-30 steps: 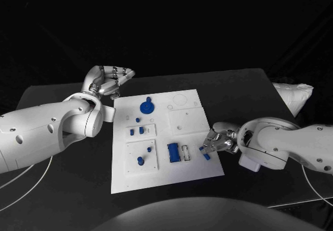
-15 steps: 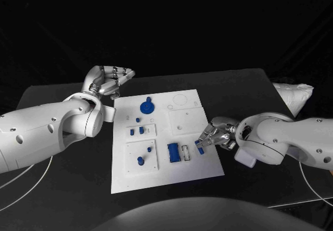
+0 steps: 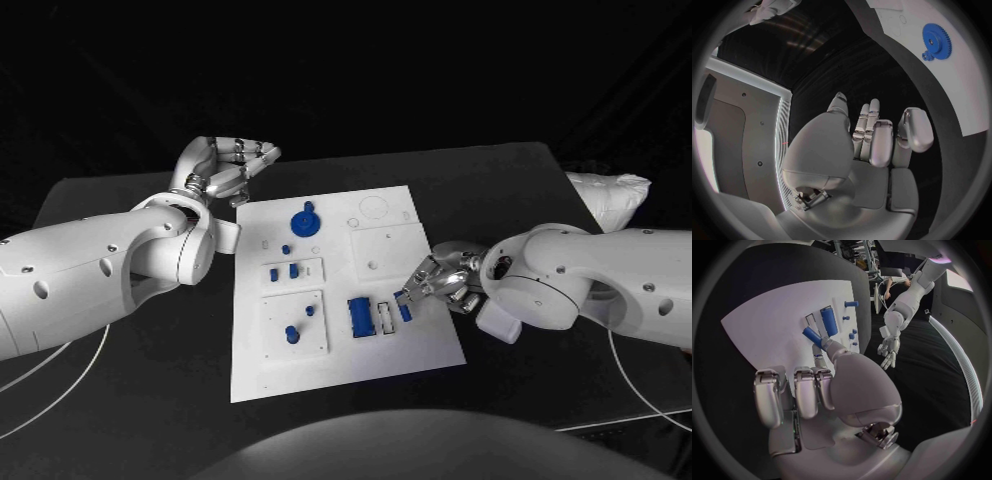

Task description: Assemble the parts on the task board

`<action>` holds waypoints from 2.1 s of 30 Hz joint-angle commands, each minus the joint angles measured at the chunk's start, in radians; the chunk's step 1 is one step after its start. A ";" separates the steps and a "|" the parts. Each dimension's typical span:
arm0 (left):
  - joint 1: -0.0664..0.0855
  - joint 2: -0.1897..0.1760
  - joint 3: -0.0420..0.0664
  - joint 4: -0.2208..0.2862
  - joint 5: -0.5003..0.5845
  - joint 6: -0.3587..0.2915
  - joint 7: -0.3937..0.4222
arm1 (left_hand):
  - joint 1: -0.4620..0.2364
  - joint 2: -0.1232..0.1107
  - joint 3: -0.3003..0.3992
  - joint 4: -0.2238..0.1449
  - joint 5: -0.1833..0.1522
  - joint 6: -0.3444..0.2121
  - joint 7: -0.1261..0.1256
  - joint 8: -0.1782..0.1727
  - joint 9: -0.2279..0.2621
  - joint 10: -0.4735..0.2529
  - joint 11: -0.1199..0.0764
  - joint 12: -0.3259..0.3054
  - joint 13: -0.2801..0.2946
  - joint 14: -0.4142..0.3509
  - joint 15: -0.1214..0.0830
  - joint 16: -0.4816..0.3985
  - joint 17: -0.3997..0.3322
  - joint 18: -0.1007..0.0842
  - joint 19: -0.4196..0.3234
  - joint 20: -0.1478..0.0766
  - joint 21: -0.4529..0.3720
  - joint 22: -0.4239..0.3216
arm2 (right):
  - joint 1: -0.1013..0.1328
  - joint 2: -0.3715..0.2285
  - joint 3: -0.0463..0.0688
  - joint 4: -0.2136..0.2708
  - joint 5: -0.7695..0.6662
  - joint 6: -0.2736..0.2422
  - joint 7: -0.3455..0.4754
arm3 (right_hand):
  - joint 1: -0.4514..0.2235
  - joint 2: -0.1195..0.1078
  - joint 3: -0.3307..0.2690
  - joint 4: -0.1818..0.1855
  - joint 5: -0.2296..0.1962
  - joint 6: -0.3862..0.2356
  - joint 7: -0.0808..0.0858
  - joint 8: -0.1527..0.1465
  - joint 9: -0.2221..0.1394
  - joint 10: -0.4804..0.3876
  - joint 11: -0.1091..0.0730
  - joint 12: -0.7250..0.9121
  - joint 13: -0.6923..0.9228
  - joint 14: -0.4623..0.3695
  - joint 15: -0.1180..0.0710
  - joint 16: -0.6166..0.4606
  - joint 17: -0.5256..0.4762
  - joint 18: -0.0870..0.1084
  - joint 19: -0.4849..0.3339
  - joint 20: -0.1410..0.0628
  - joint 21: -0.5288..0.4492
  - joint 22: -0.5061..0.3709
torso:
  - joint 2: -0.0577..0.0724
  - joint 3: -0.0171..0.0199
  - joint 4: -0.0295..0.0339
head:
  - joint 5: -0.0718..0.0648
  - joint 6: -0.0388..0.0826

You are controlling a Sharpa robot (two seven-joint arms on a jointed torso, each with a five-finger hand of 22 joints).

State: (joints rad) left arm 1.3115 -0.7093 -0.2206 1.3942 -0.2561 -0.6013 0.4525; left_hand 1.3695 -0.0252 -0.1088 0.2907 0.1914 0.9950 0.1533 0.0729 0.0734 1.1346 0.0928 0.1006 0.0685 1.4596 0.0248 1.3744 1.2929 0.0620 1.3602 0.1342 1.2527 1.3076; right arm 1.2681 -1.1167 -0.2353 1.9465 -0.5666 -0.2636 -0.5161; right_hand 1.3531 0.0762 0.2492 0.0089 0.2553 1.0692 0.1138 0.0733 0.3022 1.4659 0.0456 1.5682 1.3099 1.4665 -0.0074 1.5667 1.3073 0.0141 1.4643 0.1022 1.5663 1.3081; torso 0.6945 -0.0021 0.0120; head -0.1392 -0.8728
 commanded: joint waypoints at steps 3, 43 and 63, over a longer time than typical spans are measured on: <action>0.000 0.004 0.001 0.000 -0.004 0.015 0.004 | -0.002 0.011 -0.006 0.002 0.006 -0.004 0.000 -0.003 -0.001 -0.003 0.003 -0.005 -0.001 -0.006 0.001 -0.004 -0.002 0.011 -0.001 -0.003 -0.004 0.144 | 0.000 0.019 -0.001 -0.021 0.067 0.072 -0.043 | -0.001 0.009 0.029 -0.020 0.001 0.013 -0.007 0.006 0.001 0.105 -0.003 0.003 0.261 0.104 -0.005 0.004 0.263 -0.014 0.106 -0.008 0.004 0.263 | 0.000 0.0003 -0.0009 | 0.000 0.000; 0.000 0.005 0.001 0.000 -0.009 0.019 0.003 | -0.002 0.011 -0.006 0.002 0.006 -0.004 0.000 -0.003 -0.001 -0.003 0.003 -0.005 -0.001 -0.006 0.001 -0.004 -0.002 0.011 -0.001 -0.003 -0.004 0.144 | -0.010 0.106 -0.001 -0.094 0.073 0.127 -0.089 | -0.030 -0.009 0.015 -0.005 -0.061 0.014 -0.002 -0.010 -0.035 0.105 0.001 0.003 0.261 0.104 -0.001 0.004 0.263 -0.014 0.106 -0.007 0.004 0.263 | -0.001 0.0005 -0.0010 | 0.001 0.000; 0.000 0.004 0.001 0.000 -0.009 0.022 0.000 | -0.001 0.013 -0.008 0.001 0.007 -0.005 0.000 -0.004 -0.001 -0.003 0.003 -0.005 -0.001 -0.006 0.001 -0.005 -0.003 0.012 -0.001 -0.003 -0.005 0.144 | -0.010 0.124 -0.001 -0.096 0.070 0.110 -0.089 | -0.050 -0.021 -0.009 0.019 -0.100 -0.014 0.015 -0.012 -0.067 0.105 0.015 0.003 0.261 0.104 0.010 0.004 0.263 -0.014 0.106 0.000 0.004 0.263 | 0.000 0.0001 -0.0004 | 0.003 0.000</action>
State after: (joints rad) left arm 1.3115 -0.7071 -0.2206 1.3923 -0.2613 -0.5954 0.4491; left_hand 1.3695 -0.0252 -0.1114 0.2934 0.1914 0.9950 0.1533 0.0729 0.0734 1.1346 0.0928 0.1006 0.0685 1.4596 0.0248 1.3744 1.2909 0.0620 1.3602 0.1342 1.2527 1.3074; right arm 1.2590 -0.9968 -0.2360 1.8482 -0.4970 -0.1610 -0.6106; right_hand 1.3107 0.0577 0.2415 0.0224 0.1618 1.0645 0.1291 0.0673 0.2365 1.4651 0.0522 1.5681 1.3080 1.4663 -0.0072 1.5667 1.3081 0.0140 1.4643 0.1022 1.5663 1.3074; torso 0.6951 -0.0019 0.0114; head -0.1364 -0.8728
